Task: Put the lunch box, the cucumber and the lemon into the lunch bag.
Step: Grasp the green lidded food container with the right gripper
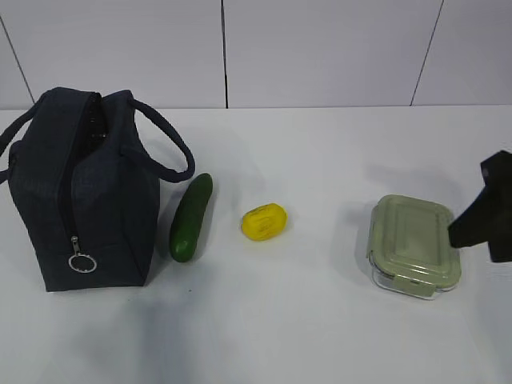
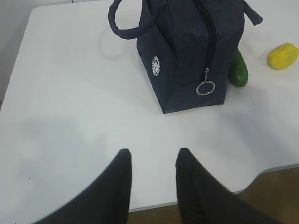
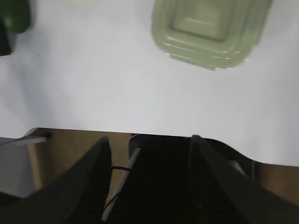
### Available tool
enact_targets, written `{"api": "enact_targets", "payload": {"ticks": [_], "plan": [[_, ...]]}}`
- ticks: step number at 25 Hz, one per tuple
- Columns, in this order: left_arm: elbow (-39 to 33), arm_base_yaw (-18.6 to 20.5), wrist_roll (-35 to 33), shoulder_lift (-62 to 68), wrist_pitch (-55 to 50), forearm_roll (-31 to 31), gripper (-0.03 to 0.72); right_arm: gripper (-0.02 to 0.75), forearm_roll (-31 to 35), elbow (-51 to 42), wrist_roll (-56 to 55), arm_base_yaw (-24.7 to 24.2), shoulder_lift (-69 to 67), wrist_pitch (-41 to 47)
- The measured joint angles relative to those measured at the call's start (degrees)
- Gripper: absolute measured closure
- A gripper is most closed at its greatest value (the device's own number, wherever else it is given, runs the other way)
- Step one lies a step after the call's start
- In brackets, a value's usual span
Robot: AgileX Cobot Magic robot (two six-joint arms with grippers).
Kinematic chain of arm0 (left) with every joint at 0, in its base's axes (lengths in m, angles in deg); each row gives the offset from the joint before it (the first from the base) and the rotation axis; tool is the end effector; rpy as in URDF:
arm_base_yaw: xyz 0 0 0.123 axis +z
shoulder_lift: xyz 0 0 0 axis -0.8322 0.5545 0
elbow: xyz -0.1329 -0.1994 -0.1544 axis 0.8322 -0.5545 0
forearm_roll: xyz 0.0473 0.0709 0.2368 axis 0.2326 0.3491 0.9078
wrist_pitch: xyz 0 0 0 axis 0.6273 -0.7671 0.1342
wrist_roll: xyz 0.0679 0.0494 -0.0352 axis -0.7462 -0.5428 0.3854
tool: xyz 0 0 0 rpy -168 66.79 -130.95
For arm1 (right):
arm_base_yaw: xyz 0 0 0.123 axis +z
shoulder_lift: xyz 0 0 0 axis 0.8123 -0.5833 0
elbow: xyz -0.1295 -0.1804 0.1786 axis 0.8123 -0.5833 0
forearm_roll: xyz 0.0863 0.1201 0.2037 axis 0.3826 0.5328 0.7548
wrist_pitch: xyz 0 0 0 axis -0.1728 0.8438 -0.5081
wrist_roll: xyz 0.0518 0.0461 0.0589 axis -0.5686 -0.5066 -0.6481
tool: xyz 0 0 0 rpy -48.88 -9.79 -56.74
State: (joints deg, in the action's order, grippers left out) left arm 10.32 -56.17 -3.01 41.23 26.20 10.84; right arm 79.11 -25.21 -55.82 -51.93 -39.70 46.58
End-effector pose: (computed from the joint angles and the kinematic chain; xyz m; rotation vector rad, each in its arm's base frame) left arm -0.0078 -0.0111 0.2809 0.1210 2.0628 -0.0950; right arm 0.2149 0.0460 0.2759 0.0968 2.8003 0.6421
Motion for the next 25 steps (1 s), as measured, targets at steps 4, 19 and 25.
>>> {"api": "enact_targets", "payload": {"ticks": [4,19,25], "plan": [[0.0,0.0,0.0,0.0,0.0,0.0,0.451,0.332,11.33,0.08,10.0,-4.58,-3.2,0.75],[0.0,0.0,0.0,0.0,0.0,0.12,0.451,0.332,28.82,0.21,34.51,-26.74,-11.1,9.43],[0.0,0.0,0.0,0.0,0.0,0.12,0.451,0.332,29.11,0.25,37.56,-27.33,-16.71,9.43]]}}
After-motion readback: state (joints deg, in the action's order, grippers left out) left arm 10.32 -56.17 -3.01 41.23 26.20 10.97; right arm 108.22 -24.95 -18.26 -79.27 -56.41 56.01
